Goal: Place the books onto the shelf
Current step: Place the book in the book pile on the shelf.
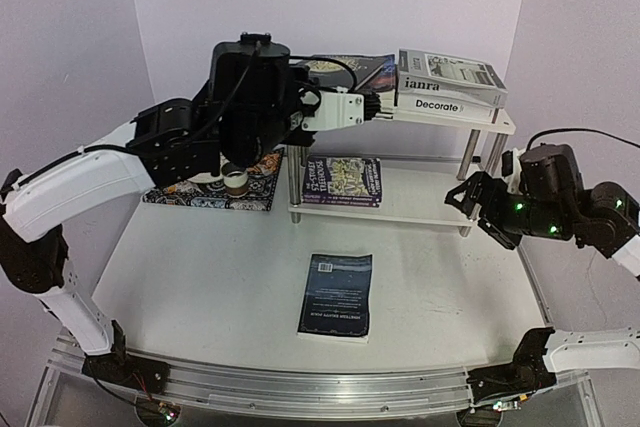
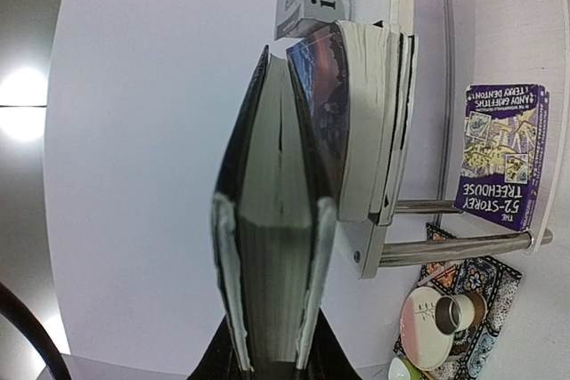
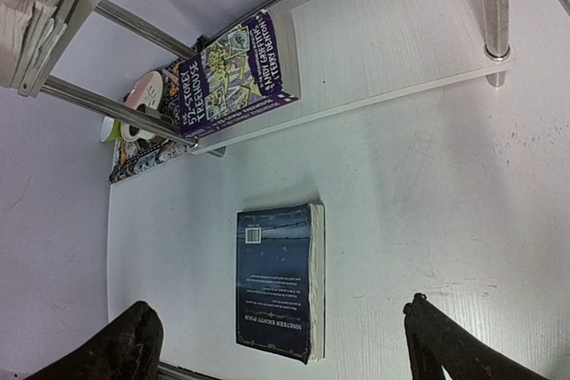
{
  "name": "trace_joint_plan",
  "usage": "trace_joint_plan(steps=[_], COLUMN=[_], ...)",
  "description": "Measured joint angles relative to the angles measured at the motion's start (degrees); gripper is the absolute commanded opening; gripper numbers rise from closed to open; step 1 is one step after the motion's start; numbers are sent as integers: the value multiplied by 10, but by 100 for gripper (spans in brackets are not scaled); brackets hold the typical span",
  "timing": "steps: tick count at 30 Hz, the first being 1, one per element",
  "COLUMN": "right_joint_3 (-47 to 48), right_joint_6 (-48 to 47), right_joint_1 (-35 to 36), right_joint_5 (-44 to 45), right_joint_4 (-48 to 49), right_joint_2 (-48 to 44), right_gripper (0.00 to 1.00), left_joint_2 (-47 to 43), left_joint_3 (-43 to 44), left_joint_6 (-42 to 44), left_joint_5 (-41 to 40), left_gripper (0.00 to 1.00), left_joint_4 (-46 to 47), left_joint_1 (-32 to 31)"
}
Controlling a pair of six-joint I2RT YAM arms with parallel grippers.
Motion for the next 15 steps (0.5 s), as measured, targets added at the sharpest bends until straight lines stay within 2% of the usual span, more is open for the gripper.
trace_joint_plan(steps=[15], right_joint_3=[-6], right_joint_6=[-13], right_joint_1=[0], right_joint_5=[12], right_joint_4=[-2], right_joint_2=[3], right_gripper=[96], left_joint_2=[156], left_joint_3=[156], left_joint_6=[0], left_joint_5=[50], left_gripper=[0], left_joint_4=[-5], left_joint_1=[66])
